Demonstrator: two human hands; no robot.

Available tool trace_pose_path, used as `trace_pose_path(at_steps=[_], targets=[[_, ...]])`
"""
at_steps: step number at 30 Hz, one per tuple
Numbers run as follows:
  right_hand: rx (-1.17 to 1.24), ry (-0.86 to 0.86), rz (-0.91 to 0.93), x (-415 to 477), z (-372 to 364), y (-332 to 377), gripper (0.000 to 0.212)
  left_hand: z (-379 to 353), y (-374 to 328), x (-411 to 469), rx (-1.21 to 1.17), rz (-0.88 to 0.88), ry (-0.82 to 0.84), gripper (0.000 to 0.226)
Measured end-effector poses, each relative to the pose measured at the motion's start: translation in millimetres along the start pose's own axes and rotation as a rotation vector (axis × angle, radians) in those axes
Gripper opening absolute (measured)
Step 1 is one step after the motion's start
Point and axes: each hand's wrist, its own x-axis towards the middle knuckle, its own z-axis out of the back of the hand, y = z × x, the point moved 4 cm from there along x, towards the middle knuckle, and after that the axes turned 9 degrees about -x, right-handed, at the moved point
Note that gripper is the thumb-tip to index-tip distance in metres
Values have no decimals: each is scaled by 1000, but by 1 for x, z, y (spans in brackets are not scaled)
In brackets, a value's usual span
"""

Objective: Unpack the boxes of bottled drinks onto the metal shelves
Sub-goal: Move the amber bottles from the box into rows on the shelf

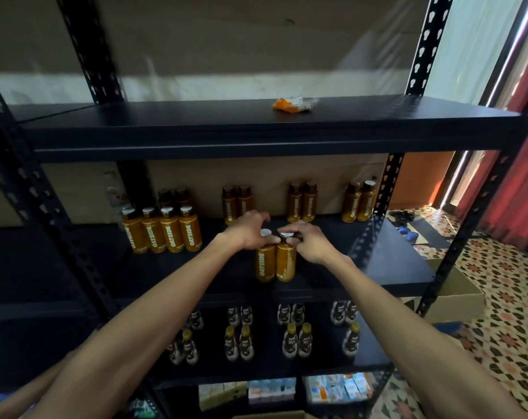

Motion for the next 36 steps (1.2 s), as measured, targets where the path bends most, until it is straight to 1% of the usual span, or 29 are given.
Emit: trace_pose_path(at_steps=[2,4,7,9,10,13,15,18,22,25,26,28,29,30,32,34,35,36], targets=[[-7,-1,-6,-1,0,1,35,-2,-1,0,36,-31,62,66],[-19,-3,-16,-1,-1,2,36,-3,0,0,61,-12,104,60],[-76,14,-24,-2,1,4,41,-4,2,0,47,29,79,58],[-168,74,-12,-1,3,4,51,-6,2,-1,41,41,74,61],[-220,108,-7,1,4,5,52,-7,1,-1,41,40,69,61],[-321,158,-52,9,7,9,43,-8,1,-2,32,35,38,59],[-368,155,-106,10,10,12,45,-8,0,-5,45,35,16,58],[-369,151,-111,10,15,16,54,-8,0,-8,58,32,-9,57],[-364,207,-101,11,12,24,60,-11,1,-11,43,19,-25,56],[-362,174,-141,12,13,26,50,-12,1,-12,41,24,-36,55],[-365,157,-166,12,15,25,51,-11,1,-12,43,25,-39,54],[-373,164,-195,11,18,20,67,-12,2,-12,51,21,-38,54],[-363,177,-177,11,18,19,73,-12,2,-12,51,17,-35,55],[-341,191,-153,10,17,18,75,-13,2,-12,48,15,-36,55],[-307,185,-115,11,14,15,64,-14,3,-12,38,17,-41,55],[-305,133,-118,12,14,13,49,-13,3,-11,35,15,-42,53],[-313,96,-134,11,15,12,45,-12,3,-11,38,12,-39,53],[-329,73,-156,8,17,12,46,-12,3,-10,41,10,-35,53]])
